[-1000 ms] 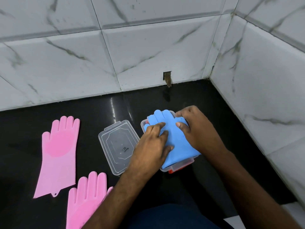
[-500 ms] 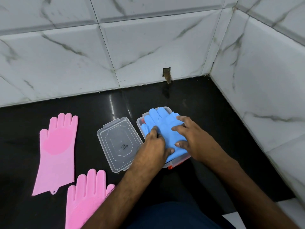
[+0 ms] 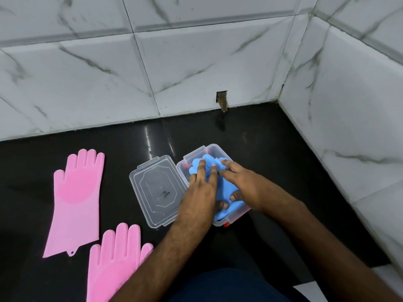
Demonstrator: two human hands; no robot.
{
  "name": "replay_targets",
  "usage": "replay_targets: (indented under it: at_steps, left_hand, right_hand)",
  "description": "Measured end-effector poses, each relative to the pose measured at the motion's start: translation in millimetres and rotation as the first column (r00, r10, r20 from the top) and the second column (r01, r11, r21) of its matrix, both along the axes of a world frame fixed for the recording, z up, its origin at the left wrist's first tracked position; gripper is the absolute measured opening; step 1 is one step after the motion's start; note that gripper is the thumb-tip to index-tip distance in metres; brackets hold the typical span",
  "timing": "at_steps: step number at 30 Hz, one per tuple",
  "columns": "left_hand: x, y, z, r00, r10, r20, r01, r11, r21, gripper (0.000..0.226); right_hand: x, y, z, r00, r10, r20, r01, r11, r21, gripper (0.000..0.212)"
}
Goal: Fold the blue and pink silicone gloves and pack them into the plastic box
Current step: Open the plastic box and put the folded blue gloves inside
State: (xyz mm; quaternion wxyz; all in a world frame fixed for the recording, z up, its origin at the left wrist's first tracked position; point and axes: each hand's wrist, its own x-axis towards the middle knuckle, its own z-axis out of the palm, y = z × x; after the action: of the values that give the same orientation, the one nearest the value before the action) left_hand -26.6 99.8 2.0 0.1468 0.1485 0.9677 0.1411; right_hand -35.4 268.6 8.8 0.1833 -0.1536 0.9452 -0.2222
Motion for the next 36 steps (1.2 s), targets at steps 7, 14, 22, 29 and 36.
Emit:
replay_targets:
  at_steps: [7,14,22,29,36]
  left_hand:
    - [-4.8,-0.1,7.0,0.997,-0.065,0.033,0.065,0.998,-0.011,0.079]
    - [-13.3,5.5,9.3,0.983,-0.067,0.172,0.077,0.996,-0.055,0.084]
    - [-14.0,16.1,6.4,0.97,-0.049,0.239,0.112,0.96,-0.257,0.09]
    - [-14.1,11.6,-4.6,0.982,-0.054,0.178,0.121,0.914,-0.387,0.069]
    - [-18.7,14.4,1.1,0.954,-0.044,0.296,0.193,0.846,-0.498,0.088]
  right_hand:
    - [3.2,2.0,-1.7,0.982,0.089,-0.164,-0.078,0.994,0.072,0.05]
    - [1.1,6.3,15.1,0.9,0.333,-0.281,-0.129,0.819,0.559,0.04]
    - [-3.3,-22.8,8.1,0.894,0.382,-0.236,-0.106,0.69,0.716,0.056]
    - [-14.0,-19.9,8.2,0.887,0.425,-0.178,-0.159,0.644,0.748,0.061]
    - [-16.3,-23.3,13.0,0.904,0.408,-0.126,-0.172,0.618,0.767,0.069]
